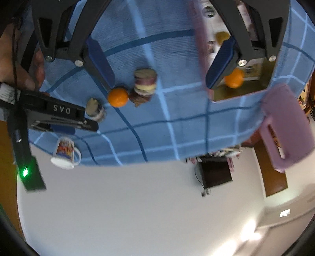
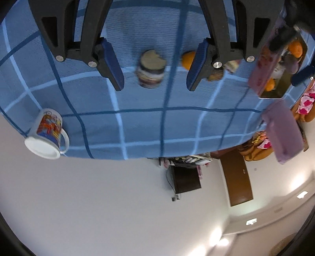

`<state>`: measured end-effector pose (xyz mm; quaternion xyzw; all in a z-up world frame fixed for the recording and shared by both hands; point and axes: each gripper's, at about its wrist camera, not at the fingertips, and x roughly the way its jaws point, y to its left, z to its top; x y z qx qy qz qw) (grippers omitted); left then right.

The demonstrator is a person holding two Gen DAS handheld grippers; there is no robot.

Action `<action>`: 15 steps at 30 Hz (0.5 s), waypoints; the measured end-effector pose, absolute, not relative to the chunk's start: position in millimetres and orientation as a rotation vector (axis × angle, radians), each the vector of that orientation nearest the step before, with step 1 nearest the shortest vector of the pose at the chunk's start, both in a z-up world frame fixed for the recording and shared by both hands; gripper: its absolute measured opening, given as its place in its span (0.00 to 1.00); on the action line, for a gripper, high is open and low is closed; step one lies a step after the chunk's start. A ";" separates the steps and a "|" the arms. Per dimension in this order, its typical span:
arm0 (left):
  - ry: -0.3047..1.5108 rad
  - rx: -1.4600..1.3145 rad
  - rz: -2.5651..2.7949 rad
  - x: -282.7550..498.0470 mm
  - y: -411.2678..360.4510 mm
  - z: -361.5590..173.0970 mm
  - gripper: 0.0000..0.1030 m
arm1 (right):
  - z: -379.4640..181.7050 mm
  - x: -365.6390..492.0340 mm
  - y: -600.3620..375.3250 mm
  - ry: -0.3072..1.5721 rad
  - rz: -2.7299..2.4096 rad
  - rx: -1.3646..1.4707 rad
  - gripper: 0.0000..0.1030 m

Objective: Organize fruits
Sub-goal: 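Move both grippers back to the remaining items on the bedspread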

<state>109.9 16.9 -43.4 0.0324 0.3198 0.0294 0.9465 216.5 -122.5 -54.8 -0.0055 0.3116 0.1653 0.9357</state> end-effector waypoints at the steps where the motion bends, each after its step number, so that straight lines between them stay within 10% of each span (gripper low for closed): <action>1: 0.666 0.064 0.056 115.4 14.8 -47.8 0.88 | -58.3 220.8 -123.0 0.649 0.335 -0.013 0.65; 13: 0.858 0.001 0.005 165.7 9.9 -84.3 0.59 | -95.5 256.9 -119.5 0.862 0.366 0.008 0.65; 15: 0.875 -0.010 -0.004 168.8 10.4 -86.2 0.40 | -99.4 258.9 -117.8 0.884 0.377 0.006 0.54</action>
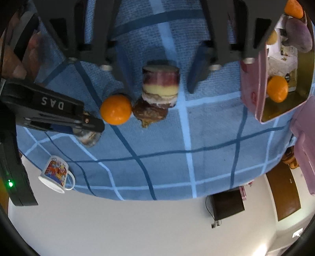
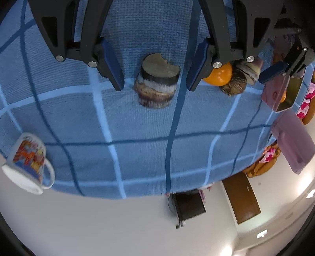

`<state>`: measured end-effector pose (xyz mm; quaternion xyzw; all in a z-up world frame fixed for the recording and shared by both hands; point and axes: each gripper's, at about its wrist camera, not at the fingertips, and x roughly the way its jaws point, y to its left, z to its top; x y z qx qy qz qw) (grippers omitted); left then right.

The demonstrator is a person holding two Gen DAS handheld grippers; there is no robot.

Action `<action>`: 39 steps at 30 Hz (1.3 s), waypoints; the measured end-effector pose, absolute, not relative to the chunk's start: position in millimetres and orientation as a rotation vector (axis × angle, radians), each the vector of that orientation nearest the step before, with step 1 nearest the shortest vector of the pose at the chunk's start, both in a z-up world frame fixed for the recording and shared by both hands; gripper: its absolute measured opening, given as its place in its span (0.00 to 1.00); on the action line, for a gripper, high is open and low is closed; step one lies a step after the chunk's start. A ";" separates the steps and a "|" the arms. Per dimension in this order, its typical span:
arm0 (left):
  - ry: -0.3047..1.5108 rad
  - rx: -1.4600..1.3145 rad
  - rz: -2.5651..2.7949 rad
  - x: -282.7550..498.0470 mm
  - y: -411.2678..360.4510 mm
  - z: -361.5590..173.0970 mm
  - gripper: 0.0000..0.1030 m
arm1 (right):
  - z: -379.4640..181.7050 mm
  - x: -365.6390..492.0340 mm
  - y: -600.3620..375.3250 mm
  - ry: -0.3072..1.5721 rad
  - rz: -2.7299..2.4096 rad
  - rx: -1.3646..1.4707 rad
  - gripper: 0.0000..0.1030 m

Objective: Organize fruits
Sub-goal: 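Move both grippers back to the remaining items on the bedspread, then grasp the taro slice with the right gripper and lift it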

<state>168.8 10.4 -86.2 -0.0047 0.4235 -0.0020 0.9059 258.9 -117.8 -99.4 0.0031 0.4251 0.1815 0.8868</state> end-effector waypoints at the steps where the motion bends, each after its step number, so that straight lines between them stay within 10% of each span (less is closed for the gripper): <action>1: 0.878 -0.015 -0.007 169.8 11.2 -86.9 0.39 | -100.2 259.4 -117.8 0.889 0.377 0.006 0.45; 39: 0.556 -0.027 0.018 122.9 18.7 -49.2 0.38 | -54.7 195.6 -120.5 0.511 0.472 -0.017 0.44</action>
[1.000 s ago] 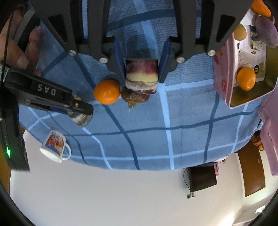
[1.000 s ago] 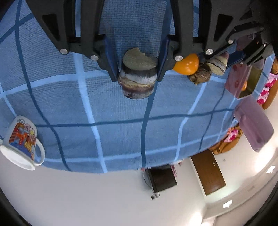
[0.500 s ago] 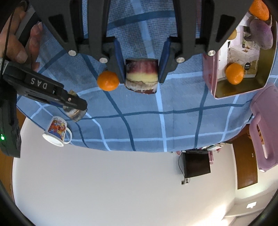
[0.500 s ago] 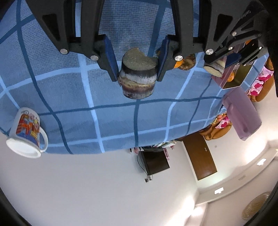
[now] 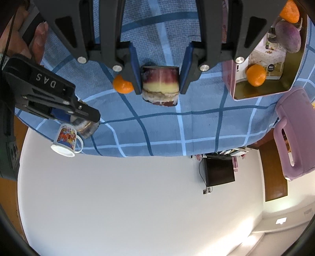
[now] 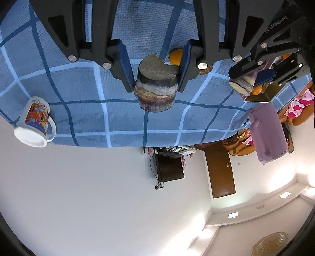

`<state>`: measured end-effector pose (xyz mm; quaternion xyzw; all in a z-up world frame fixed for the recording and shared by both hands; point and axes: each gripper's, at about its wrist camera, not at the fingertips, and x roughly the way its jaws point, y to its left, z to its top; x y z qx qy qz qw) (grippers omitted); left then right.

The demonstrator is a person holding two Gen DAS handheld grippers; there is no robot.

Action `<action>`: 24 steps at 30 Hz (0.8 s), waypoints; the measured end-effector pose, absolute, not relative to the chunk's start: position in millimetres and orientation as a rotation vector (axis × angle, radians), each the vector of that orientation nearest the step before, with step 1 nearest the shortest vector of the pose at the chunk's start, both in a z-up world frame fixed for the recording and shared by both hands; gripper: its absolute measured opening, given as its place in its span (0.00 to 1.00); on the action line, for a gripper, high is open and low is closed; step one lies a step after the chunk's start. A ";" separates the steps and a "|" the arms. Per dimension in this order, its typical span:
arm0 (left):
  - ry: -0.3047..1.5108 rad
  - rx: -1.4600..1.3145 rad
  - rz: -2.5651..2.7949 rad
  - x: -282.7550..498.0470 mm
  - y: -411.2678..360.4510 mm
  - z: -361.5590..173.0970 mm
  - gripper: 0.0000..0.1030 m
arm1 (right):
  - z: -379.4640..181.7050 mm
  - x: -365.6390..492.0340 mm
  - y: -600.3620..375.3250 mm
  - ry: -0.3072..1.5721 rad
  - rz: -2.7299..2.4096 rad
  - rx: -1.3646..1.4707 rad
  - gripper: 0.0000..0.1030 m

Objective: Organize fruits
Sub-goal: 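Grasp the taro slice with the right gripper and lift it, then grasp a taro slice with the left gripper and lift it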

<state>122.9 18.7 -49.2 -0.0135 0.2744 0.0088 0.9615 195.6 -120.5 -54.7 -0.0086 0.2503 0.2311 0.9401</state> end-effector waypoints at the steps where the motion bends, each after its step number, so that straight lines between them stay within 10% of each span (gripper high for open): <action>1: 0.555 -0.028 0.018 122.7 18.7 -49.3 0.38 | -54.4 194.8 -120.5 0.508 0.473 -0.019 0.44; 24: 0.464 -0.022 0.026 106.6 17.5 -41.9 0.38 | -43.9 165.4 -126.3 0.364 0.445 -0.025 0.44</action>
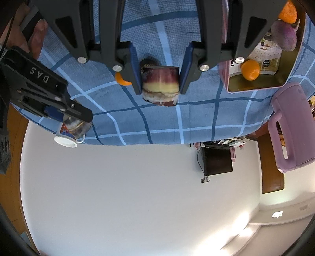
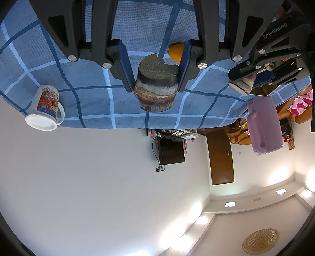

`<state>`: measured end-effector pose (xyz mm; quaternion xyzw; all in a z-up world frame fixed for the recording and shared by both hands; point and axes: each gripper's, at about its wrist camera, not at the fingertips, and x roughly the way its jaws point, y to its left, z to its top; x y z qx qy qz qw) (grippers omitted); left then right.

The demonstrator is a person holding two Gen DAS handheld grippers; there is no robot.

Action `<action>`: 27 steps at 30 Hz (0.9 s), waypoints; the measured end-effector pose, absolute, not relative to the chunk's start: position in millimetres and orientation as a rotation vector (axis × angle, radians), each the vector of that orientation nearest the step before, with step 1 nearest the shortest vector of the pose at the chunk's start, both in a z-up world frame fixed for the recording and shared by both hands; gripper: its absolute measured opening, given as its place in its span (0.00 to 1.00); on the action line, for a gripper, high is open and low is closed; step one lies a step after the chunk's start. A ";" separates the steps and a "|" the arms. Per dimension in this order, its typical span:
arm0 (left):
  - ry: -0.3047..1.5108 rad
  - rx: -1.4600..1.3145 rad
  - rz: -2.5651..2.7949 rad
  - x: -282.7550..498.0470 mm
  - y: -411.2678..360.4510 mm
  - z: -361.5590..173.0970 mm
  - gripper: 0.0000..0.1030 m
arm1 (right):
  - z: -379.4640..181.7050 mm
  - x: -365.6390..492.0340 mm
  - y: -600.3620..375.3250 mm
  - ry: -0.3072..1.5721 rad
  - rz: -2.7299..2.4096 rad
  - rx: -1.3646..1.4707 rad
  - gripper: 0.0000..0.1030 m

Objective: Organize fruits
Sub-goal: 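Grasp a taro slice with the left gripper and lift it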

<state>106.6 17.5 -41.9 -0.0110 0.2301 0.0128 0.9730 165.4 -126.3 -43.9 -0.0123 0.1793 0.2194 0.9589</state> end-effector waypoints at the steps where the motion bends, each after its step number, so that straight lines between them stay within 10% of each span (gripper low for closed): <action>1: 0.461 -0.023 0.027 106.1 17.5 -41.7 0.38 | -43.7 164.6 -126.7 0.359 0.443 -0.024 0.44; 27: 0.420 0.011 0.031 95.4 14.9 -37.8 0.38 | -41.1 140.2 -121.2 0.293 0.454 -0.068 0.44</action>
